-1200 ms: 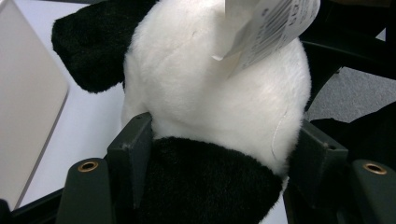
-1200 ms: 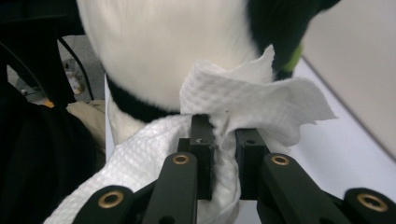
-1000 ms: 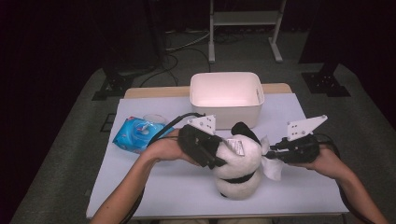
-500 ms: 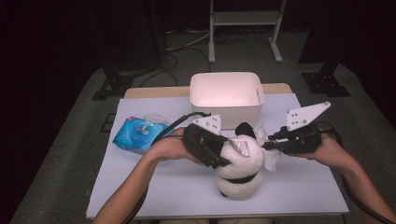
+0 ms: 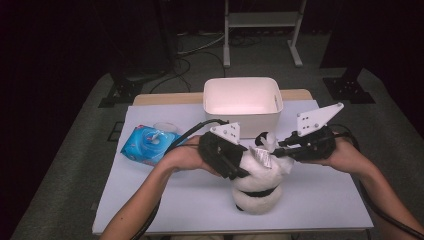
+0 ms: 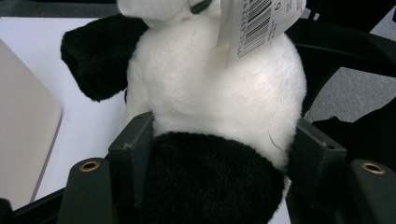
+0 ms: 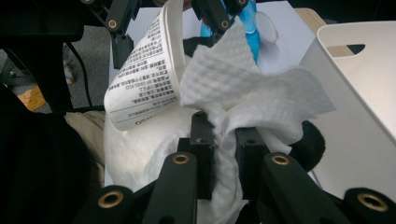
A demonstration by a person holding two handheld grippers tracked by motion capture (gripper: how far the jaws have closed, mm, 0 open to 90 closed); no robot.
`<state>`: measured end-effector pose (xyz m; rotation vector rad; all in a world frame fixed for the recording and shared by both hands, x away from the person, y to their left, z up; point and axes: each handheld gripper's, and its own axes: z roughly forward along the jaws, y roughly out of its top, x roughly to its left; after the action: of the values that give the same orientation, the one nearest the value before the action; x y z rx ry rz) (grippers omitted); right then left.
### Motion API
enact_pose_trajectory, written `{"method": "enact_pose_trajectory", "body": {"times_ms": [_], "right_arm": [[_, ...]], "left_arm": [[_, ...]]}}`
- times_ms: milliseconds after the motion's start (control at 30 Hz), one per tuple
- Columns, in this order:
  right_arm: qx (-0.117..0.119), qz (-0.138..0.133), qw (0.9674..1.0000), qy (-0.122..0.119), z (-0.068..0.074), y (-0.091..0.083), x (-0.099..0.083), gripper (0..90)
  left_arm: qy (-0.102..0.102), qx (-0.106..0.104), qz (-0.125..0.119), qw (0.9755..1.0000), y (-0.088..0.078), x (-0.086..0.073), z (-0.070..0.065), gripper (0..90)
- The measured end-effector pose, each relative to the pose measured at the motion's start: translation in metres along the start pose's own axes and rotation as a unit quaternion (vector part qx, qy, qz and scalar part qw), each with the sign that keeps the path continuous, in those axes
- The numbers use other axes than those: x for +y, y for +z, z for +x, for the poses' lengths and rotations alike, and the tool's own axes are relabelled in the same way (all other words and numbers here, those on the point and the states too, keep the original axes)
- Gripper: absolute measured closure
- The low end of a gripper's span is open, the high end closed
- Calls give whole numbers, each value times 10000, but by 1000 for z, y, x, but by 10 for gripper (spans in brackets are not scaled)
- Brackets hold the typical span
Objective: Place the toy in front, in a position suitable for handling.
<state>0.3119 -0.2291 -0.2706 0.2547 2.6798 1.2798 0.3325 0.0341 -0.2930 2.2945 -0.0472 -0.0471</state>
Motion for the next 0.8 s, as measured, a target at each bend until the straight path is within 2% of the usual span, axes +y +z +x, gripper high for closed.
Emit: {"method": "enact_pose_trajectory", "body": {"times_ms": [267,367,500,600,800], "right_arm": [[-60,108,9999,56,4,-3,-7,808],[-96,168,9997,115,6,-3,-9,811],[-96,227,9996,100,7,-3,-11,812],[-136,298,9993,162,8,-3,-14,813],[-224,353,9989,212,8,-7,-20,812]], "left_arm": [[49,43,39,10000,2,5,5,304],[80,145,78,9998,3,7,7,290],[83,179,112,9997,2,8,9,256],[101,291,100,9995,2,10,9,236],[-21,486,62,9988,-5,11,9,193]]}}
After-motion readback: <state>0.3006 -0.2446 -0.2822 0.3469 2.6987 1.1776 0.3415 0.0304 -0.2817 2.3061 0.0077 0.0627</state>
